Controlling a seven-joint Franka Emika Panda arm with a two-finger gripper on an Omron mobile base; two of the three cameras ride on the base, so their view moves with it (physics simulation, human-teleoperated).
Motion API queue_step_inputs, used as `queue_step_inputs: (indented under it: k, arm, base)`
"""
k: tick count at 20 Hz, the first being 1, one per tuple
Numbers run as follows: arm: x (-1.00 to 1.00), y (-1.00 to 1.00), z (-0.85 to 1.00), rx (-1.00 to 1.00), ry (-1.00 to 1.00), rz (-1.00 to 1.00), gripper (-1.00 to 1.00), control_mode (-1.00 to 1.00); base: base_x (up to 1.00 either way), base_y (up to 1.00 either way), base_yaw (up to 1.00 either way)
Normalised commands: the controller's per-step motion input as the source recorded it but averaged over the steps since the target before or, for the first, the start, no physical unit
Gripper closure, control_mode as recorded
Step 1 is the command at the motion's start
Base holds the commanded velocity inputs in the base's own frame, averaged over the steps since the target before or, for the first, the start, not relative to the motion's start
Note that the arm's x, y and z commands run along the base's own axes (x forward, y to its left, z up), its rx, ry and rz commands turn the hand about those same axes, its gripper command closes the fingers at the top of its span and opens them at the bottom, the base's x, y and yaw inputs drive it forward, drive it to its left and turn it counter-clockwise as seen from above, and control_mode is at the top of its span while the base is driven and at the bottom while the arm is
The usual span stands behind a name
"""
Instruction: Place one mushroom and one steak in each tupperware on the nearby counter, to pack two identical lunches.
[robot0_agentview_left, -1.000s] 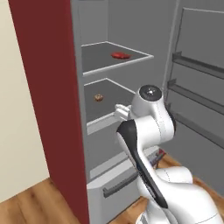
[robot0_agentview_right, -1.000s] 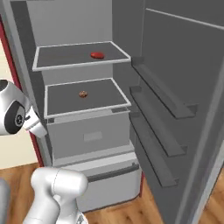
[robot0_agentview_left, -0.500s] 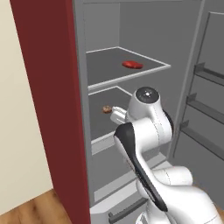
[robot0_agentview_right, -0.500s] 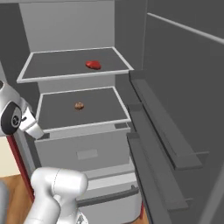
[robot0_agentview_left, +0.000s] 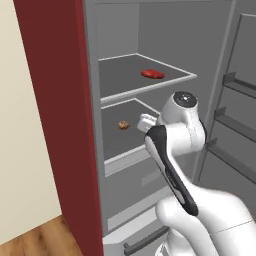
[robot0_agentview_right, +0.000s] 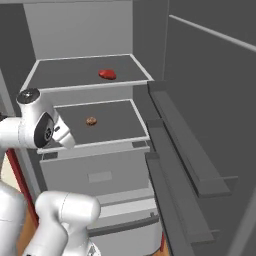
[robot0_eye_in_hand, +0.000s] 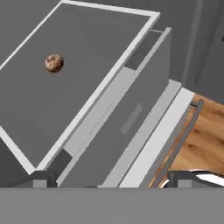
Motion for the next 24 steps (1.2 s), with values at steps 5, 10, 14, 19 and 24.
queue_step_inputs:
  k: [5, 10, 14, 19, 24]
  arm:
    - [0.53, -0.27, 0.0, -0.08, 0.01, 0.72, -1.0, -1.0]
    - [0.41, -0.04, -0.06, -0.25, -0.1, 0.64, -1.0, -1.0]
    - [0.74, 0.15, -0.04, -0.26, -0.21, 0.19, -1.0, -1.0]
    - [0.68, 0.23, -0.34, 0.04, -0.18, 0.06, -1.0, -1.0]
    - [0.36, 0.09, 0.0, 0.02, -0.02, 0.01, -1.0, -1.0]
  base:
    - [0.0, 0.0, 0.0]
    - [0.0, 0.0, 0.0]
    - [0.0, 0.0, 0.0]
    - [0.0, 0.0, 0.0]
    - [0.0, 0.0, 0.0]
